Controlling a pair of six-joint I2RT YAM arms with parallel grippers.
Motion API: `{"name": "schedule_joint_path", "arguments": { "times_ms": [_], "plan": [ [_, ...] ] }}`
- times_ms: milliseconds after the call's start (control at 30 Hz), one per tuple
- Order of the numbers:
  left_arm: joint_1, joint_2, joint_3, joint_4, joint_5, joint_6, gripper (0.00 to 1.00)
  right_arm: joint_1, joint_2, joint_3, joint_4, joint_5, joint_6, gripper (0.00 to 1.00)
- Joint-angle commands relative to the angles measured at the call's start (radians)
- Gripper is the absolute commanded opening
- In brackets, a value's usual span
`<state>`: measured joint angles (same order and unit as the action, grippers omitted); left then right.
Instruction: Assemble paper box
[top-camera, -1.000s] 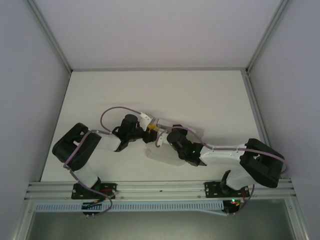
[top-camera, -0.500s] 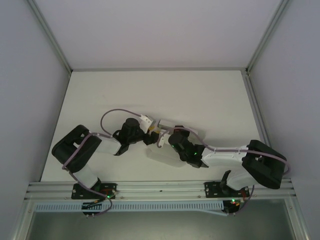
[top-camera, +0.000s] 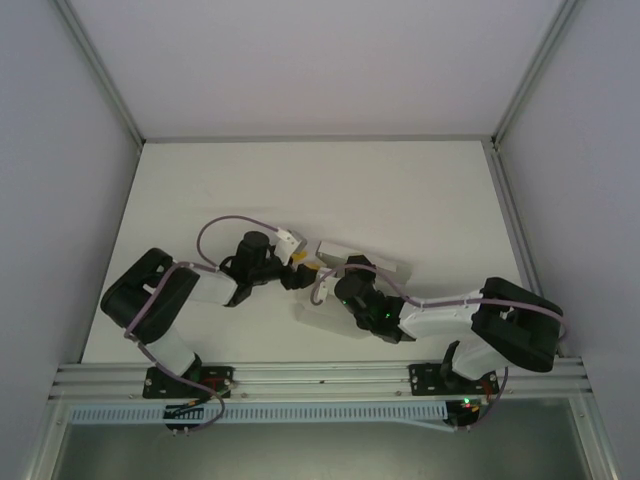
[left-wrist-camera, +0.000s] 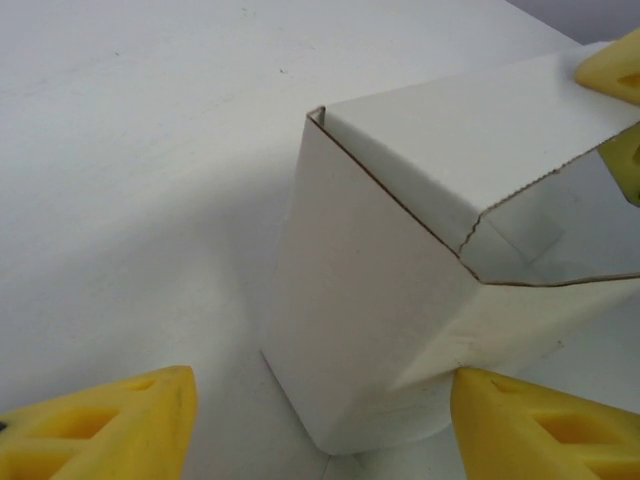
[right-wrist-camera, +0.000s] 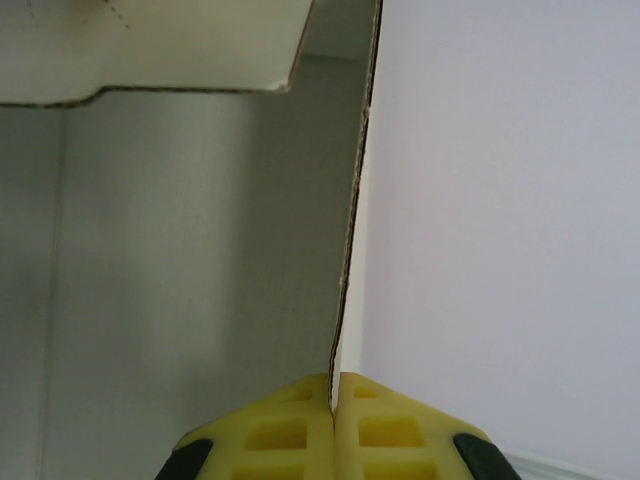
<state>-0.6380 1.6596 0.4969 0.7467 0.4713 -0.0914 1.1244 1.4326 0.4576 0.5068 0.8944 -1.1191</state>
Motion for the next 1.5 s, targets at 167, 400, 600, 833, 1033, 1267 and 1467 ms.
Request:
{"name": "schedule_joint_path", "arguments": {
  "times_ms": [167,400,600,833,1033,1267,1467],
  "plan": [
    [-0.014,0.074,0.073,0.061,-0.048,0.007,0.76,0.015,-0.008,-0.004,-0.188,-0.115,0.039,0.00],
    [-0.025,0.136,0.157,0.056,-0.076,0.007,0.43,0.012,-0.013,0.026,-0.259,-0.162,0.118,0.00],
    [-0.115,0.137,0.142,0.035,-0.565,0.006,0.00,0.004,-0.023,0.033,-0.289,-0.151,0.163,0.00],
    [-0.159,0.167,0.092,0.039,-1.089,-0.114,0.00,-0.006,-0.047,0.036,-0.335,-0.137,0.223,0.00],
    [-0.170,0.177,0.079,0.016,-1.282,-0.217,0.00,-0.008,-0.067,0.038,-0.374,-0.145,0.273,0.00],
    [-0.167,0.218,0.076,0.039,-1.172,-0.178,0.03,-0.015,-0.072,0.051,-0.414,-0.157,0.307,0.00],
    [-0.167,0.208,0.031,0.150,-0.919,-0.056,0.38,-0.049,-0.076,0.065,-0.419,-0.184,0.326,0.00]
  ]
}}
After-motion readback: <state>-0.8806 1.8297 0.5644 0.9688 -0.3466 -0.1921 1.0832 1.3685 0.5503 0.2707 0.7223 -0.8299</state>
